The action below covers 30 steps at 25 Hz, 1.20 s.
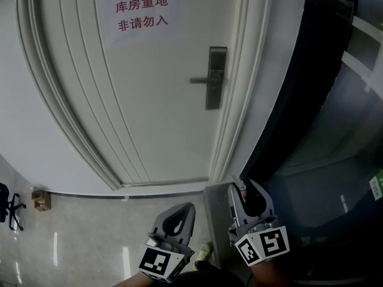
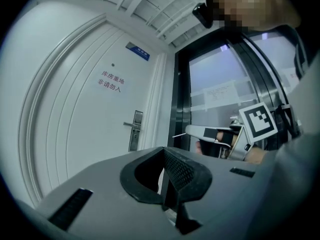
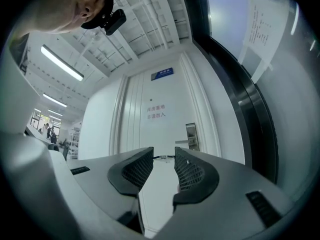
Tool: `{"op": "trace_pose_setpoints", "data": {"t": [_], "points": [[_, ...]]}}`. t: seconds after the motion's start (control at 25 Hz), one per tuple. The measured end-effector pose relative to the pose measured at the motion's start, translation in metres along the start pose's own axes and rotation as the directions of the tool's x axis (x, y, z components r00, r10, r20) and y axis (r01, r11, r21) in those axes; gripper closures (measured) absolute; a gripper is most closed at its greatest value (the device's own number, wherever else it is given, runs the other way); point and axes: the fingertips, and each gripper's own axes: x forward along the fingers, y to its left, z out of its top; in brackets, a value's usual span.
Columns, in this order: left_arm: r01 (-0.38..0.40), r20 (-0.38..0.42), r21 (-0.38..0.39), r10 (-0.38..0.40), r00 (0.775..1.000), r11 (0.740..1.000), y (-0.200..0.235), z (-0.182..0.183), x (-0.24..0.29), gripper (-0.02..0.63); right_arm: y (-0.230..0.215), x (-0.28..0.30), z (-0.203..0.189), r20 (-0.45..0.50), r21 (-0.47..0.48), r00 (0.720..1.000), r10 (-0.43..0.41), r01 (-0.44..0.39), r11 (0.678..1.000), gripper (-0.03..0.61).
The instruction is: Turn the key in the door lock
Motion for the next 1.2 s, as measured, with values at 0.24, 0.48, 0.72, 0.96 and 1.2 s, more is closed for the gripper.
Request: {"op": "trace_pose_setpoints", "data": {"t": [0.24, 0.48, 0.72, 0.96, 1.2], "points": [[-0.021, 0.014, 0.009, 0.021, 1.000, 1.000, 0.012, 0.005, 0.071, 0.609, -0.052, 0.056, -0.001, 0.010, -0.008, 1.000, 0.028, -0.028, 1.000, 0.446], [-0.042, 0.005, 0.016, 0.042, 0.999, 0.999, 0.026, 0.006, 0.117, 0.609, -0.087, 0.112, -0.004, 0.039, -0.072, 0.999, 0.021, -0.018, 0.997, 0.446], [-0.037, -0.014, 0.024, 0.037, 0.999, 0.999, 0.051, 0.003, 0.163, 0.609, -0.121, 0.166, -0.018, 0.073, -0.069, 0.997, -0.031, 0.036, 0.997, 0.446], [0.018, -0.027, 0.031, -0.018, 0.999, 0.999, 0.083, 0.006, 0.210, 0.609, -0.140, 0.219, -0.033, 0.107, -0.059, 0.992, -0.071, 0.078, 0.995, 0.446], [0.039, -0.071, 0.049, -0.035, 0.997, 0.998, 0.126, 0.001, 0.256, 0.609, -0.159, 0.281, -0.048, 0.153, -0.025, 0.985, -0.081, 0.086, 0.996, 0.446]]}}
